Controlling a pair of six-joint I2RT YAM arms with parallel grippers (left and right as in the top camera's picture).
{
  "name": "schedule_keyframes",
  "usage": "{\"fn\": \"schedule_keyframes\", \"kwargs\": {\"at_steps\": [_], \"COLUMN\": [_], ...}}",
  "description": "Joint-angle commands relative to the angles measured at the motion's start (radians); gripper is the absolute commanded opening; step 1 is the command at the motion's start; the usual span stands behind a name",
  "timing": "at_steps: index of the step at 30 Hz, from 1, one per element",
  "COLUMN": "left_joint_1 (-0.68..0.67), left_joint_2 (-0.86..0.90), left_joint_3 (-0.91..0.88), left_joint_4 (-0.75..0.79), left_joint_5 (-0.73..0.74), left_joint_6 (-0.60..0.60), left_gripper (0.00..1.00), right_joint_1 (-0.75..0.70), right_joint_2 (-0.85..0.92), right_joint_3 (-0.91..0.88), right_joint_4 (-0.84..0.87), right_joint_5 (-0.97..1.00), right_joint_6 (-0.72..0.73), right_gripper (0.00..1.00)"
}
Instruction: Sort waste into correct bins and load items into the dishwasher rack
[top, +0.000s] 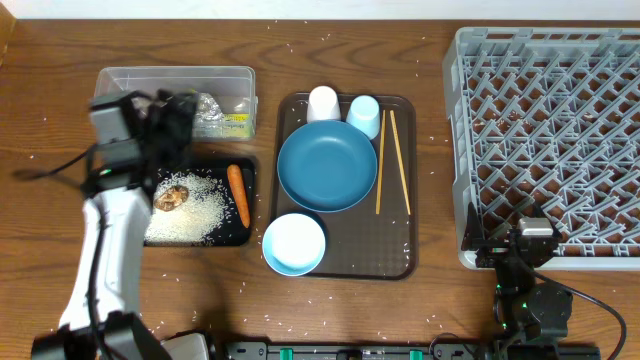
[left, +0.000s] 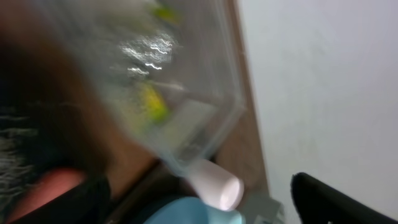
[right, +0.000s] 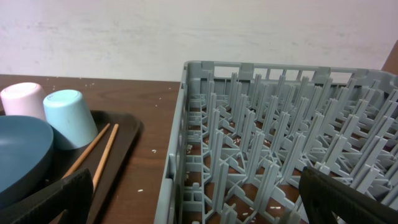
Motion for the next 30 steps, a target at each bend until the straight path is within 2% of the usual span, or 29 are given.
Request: {"fn": "schedule_keyframes", "kwargs": {"at_steps": [1,5,8,10,15,19,23,26,30], "left_joint_1": [0.14,0.311,0.394,0.416,0.418,0.418,0.418,0.418,0.418], "left_joint_2": [-0.059,-0.121,-0.16,-0.186,-0.246,-0.259,-0.257,-0.257,-0.257], "left_joint_3": [0.002,0.002,0.002,0.002,0.002,0.002,0.002,0.002,0.002], "left_joint_4": [-0.126,-0.259,-0.291,-0.291,-0.311,-0.328,-0.448,-0.537,-0.565], "left_joint_5": [0.017,0.029,0.096,0.155,0.209,0.054,-0.151,-0.161,-0.161], "left_joint_6": [0.054,0.063,0.148,0.194,0.219,0.219,0.219,0.218,0.219], "left_gripper": [0.98,0.98,0.98,0.98,0.98,0.98,0.98,0.98,0.98], "right_joint_1": [0.005,0.005,0.005,0.005,0.005,0.005,0.005,0.005,0.005], "right_joint_2": [-0.003,-0.003,-0.003,-0.003,-0.003,-0.003,-0.003,-0.003,-0.003], "right_joint_3": [-0.002,-0.002,-0.002,-0.002,-0.002,-0.002,-0.002,-0.002,-0.002], "right_joint_4": [-0.004,-0.004,-0.005,-0.005,-0.005,-0.004,-0.005,-0.004,-0.005], "right_joint_5": [0.002,0.002,0.002,0.002,0.002,0.002,0.002,0.002,0.002], "right_joint_6": [-0.008,-0.008,-0.008,-0.008,-0.008,-0.008,-0.008,-0.008,-0.008], "right_gripper": [0.99,0.99,0.99,0.99,0.99,0.99,0.99,0.99,0.99]}}
